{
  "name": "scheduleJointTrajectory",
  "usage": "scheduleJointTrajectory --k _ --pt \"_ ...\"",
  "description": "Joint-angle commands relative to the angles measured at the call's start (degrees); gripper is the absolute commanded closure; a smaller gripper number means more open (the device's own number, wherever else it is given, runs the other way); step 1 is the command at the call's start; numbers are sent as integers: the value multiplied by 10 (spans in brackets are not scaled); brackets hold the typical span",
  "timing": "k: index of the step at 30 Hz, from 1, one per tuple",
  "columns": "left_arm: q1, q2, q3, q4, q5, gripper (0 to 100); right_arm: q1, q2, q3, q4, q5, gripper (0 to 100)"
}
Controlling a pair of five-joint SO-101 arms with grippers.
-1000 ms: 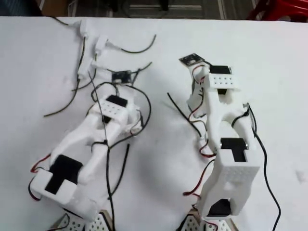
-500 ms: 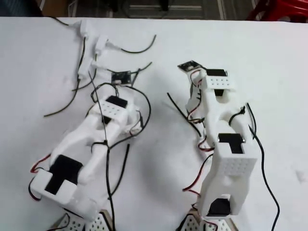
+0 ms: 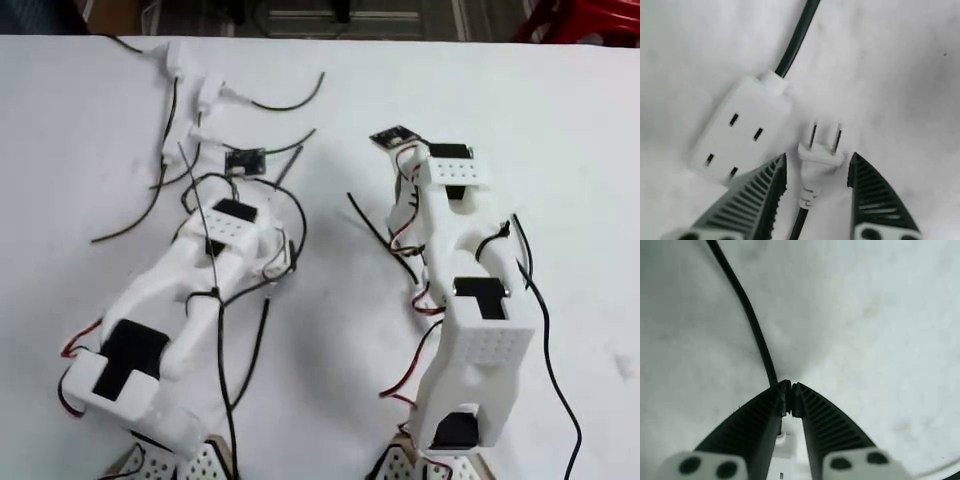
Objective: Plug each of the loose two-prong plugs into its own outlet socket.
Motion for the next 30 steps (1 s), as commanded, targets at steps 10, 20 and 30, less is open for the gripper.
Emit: scheduleJointTrajectory --k 10,20,30 --pt "0 15 8 -27 -9 789 6 -5 -4 -5 -1 979" --pt "12 127 -116 96 -10 790 6 -5 -4 -5 -1 979" --pt "12 250 -269 223 -11 961 6 -6 -4 -2 -2 979"
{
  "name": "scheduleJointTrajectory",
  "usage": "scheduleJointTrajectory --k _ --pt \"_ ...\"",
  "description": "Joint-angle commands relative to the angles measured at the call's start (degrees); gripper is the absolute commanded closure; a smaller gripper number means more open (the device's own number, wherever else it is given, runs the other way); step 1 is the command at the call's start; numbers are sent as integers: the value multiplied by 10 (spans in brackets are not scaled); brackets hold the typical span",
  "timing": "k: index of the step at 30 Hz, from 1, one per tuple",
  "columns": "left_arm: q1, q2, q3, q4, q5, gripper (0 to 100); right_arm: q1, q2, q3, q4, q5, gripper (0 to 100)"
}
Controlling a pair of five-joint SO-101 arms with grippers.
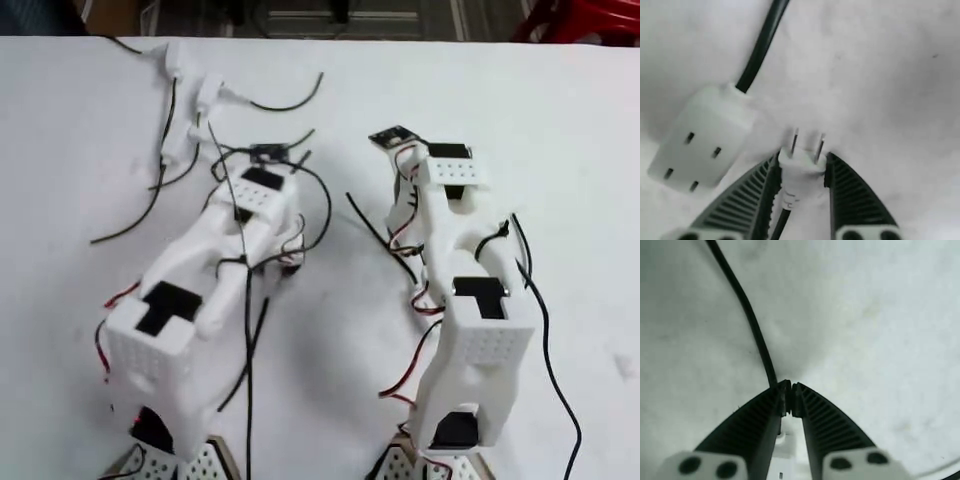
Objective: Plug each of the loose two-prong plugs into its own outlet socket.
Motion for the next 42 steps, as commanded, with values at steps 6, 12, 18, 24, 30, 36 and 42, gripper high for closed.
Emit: scheduleJointTrajectory --k 6,12,18,24,30,36,42 --pt "1 52 -49 62 -6 977 6 -5 -4 -2 -2 979" --pt "30 7 -49 60 -6 977 7 -4 -4 -4 -2 979" --pt "77 -51 -48 56 -6 977 40 -5 -6 -16 -4 979" --pt "100 -105 -49 42 -6 977 65 -5 -6 -37 -5 979" --pt "135 -175 -49 43 -6 977 65 -6 -6 -37 -5 979" --pt "153 -280 -43 44 -7 978 65 -8 -6 -36 -5 979" --pt "153 -405 67 -43 -7 978 65 -8 -6 -36 -6 979"
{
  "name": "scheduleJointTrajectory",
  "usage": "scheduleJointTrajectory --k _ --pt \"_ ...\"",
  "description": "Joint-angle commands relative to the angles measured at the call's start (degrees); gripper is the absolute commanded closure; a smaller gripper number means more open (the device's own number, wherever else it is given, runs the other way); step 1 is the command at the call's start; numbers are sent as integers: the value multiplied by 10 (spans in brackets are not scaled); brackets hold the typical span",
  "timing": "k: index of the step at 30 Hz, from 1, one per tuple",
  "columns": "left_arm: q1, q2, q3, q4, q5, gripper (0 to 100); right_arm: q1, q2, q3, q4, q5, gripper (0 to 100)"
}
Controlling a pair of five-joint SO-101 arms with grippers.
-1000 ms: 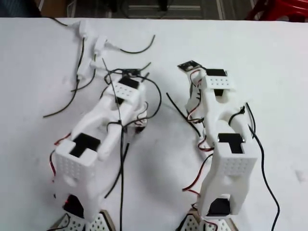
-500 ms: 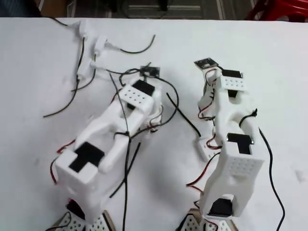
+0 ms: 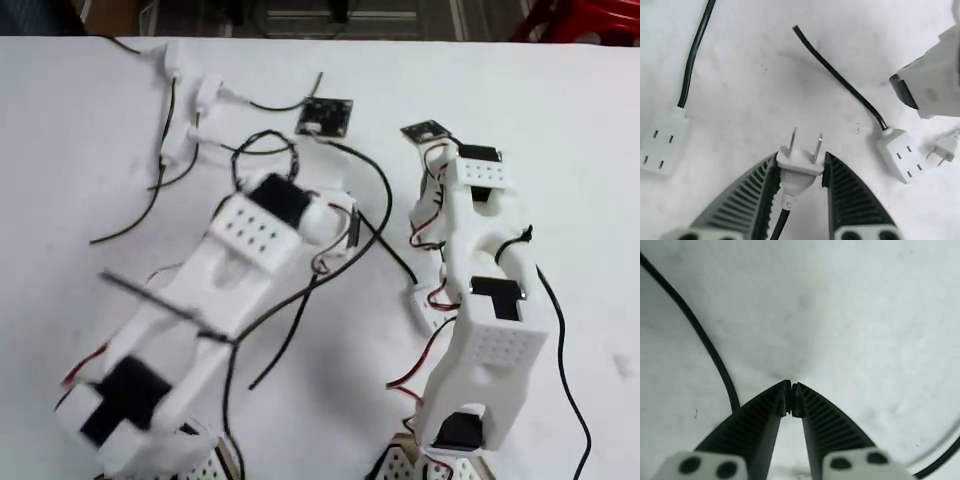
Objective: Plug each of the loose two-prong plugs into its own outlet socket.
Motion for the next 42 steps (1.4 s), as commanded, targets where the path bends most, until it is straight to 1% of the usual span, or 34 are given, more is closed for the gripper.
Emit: scheduleJointTrajectory --k 1,3,5,7,19,22,28,33,35,37,40,42 --pt "7 -127 90 -90 -7 978 7 -8 -6 -4 -5 979" --pt "7 -183 149 -146 -21 978 7 -8 -6 -3 -5 979" --pt "8 -241 214 -210 -62 978 7 -8 -6 -3 -5 978" --pt "8 -298 283 -280 -86 978 7 -8 -6 -3 -5 978" --pt "8 -569 640 -675 -91 977 2 -10 -7 -2 -5 978" --pt "8 -629 706 -745 -89 977 0 -25 -7 -2 -5 978" --pt "9 -735 788 -814 -91 977 -14 -106 -7 27 -5 978" --pt "34 -827 861 -870 -92 978 -55 -203 -7 63 -5 978" --pt "44 -869 888 -877 -94 978 -73 -249 -7 76 -2 978" --pt "50 -909 900 -869 -125 978 -92 -298 -7 84 -1 978" --pt "52 -959 899 -819 -192 978 -113 -371 -7 87 -1 978" --pt "52 -987 898 -782 -214 978 -128 -420 -7 86 0 978"
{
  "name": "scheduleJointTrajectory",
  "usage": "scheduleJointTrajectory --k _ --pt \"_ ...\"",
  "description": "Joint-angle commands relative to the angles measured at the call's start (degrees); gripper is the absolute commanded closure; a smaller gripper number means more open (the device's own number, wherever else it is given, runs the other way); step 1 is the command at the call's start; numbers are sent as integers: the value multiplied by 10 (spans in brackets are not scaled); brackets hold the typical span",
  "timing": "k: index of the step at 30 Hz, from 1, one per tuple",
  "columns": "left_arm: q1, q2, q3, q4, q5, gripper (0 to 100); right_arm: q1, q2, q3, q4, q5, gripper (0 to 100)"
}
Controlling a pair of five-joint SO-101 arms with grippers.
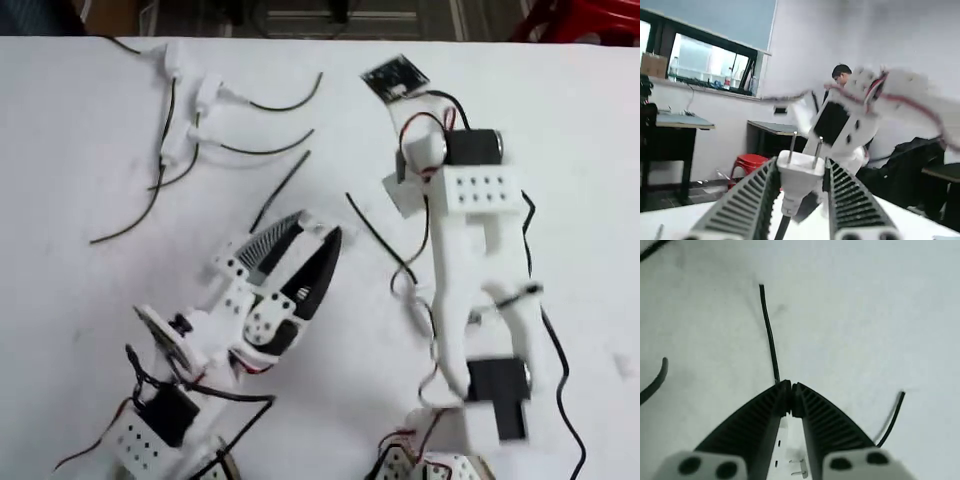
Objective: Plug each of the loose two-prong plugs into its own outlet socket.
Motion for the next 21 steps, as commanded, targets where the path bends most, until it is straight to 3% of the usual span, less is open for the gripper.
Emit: scheduleJointTrajectory --k 1,6,12,21 --pt "6 -66 -3 65 -51 978 -26 -110 -7 3 0 978" --pt "6 -69 -4 83 -51 978 -116 -242 -8 1 2 978" --pt "4 -69 -4 84 -51 978 -264 -371 -30 4 68 980" --pt "2 -68 -4 84 -51 978 -400 -435 -30 40 76 980"
